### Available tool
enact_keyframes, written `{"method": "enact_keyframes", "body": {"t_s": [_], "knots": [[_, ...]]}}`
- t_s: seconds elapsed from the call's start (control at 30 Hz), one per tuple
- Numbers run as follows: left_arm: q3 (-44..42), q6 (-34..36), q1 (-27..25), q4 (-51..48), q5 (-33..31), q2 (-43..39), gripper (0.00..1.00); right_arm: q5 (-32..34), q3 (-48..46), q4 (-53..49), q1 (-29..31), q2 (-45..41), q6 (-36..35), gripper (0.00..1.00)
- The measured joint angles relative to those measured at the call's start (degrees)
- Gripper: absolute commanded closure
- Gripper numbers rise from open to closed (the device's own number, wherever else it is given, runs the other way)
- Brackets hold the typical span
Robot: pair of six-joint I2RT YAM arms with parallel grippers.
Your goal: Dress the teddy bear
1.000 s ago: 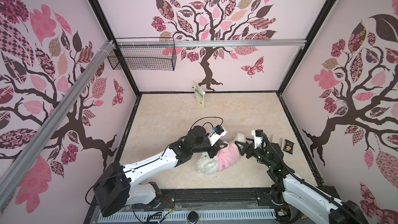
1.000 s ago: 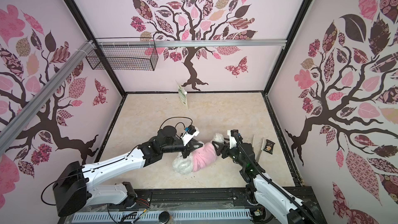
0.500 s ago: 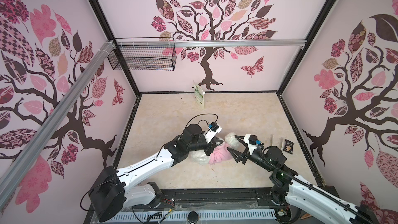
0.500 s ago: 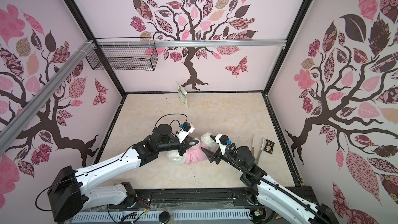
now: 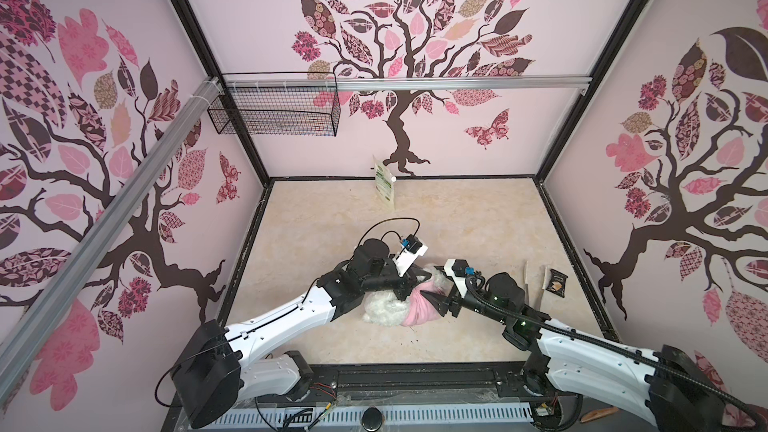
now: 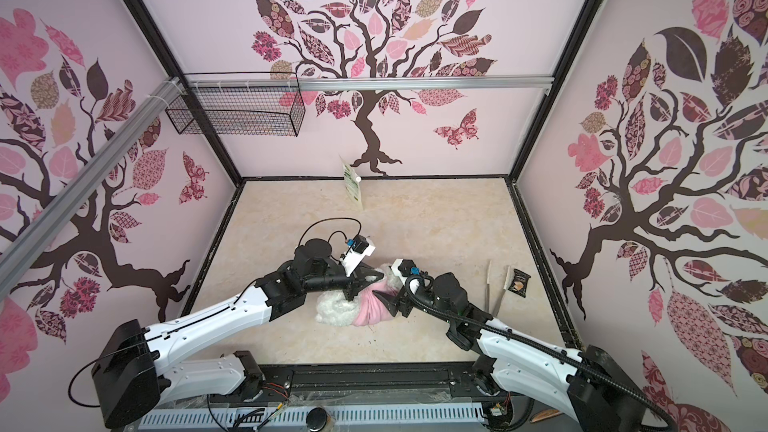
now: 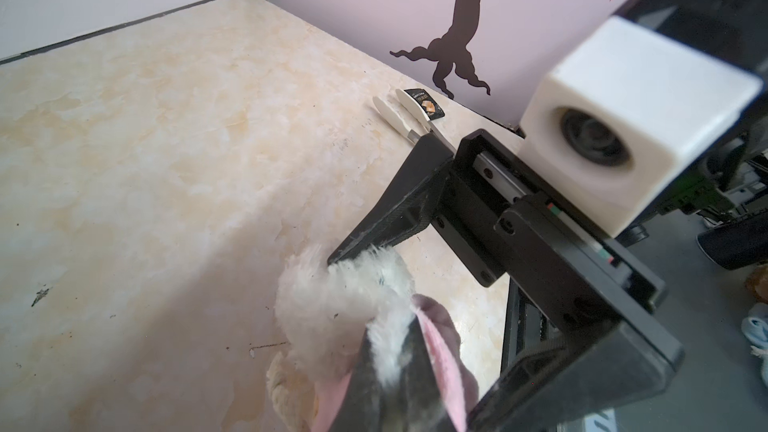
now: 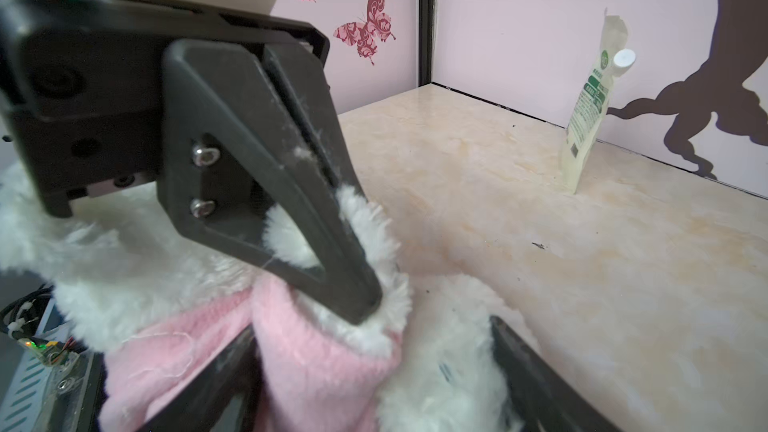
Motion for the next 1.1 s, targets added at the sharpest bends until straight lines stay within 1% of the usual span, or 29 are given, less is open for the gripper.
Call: {"method": "enact_keyframes", "body": {"t_s": [0.1, 0.2, 0.33, 0.4, 0.47, 0.57, 0.67, 0.8, 0.9, 1.1], "knots": [[0.00, -0.09, 0.04, 0.02, -0.26, 0.00, 1.00, 2.67, 0.00, 0.09, 0.15, -0.24, -0.04, 0.11], [0.00, 0.22, 0.04, -0.09, -2.27, -0.42, 1.00, 10.29, 0.61, -6.29, 0.63, -5.22, -0.46, 0.08], [-0.04, 1.57, 0.22, -0.52, -6.29, -2.56, 1.00, 19.30, 3.23, -15.74, 0.83, -15.98, -1.55, 0.11], [-0.07, 1.92, 0.50, -0.55, -7.96, -3.17, 1.00, 21.05, 4.85, -18.56, 0.57, -19.91, -1.27, 0.12], [-0.07, 1.95, 1.01, -0.57, -9.94, -3.26, 1.00, 21.14, 7.21, -20.61, 0.55, -21.55, -0.55, 0.14], [-0.11, 1.90, 1.51, -0.57, -11.56, -3.23, 1.00, 18.75, 10.12, -22.29, 0.55, -19.12, 0.44, 0.16], [-0.11, 1.75, 1.55, -0.57, -11.82, -3.23, 1.00, 15.67, 10.58, -22.25, 1.22, -14.69, 1.14, 0.17], [-0.13, 1.62, 1.55, -0.57, -11.45, -3.23, 1.00, 13.31, 10.49, -21.84, 5.31, -8.59, 0.33, 0.17], [-0.31, 1.40, 1.55, -0.52, -10.45, -3.26, 1.00, 11.34, 10.27, -18.75, 7.52, -3.76, -0.02, 0.19], [-0.33, 0.96, 1.55, -0.52, -7.69, -3.06, 1.00, 10.25, 7.98, -10.49, 7.61, 3.13, -0.02, 0.21]]}}
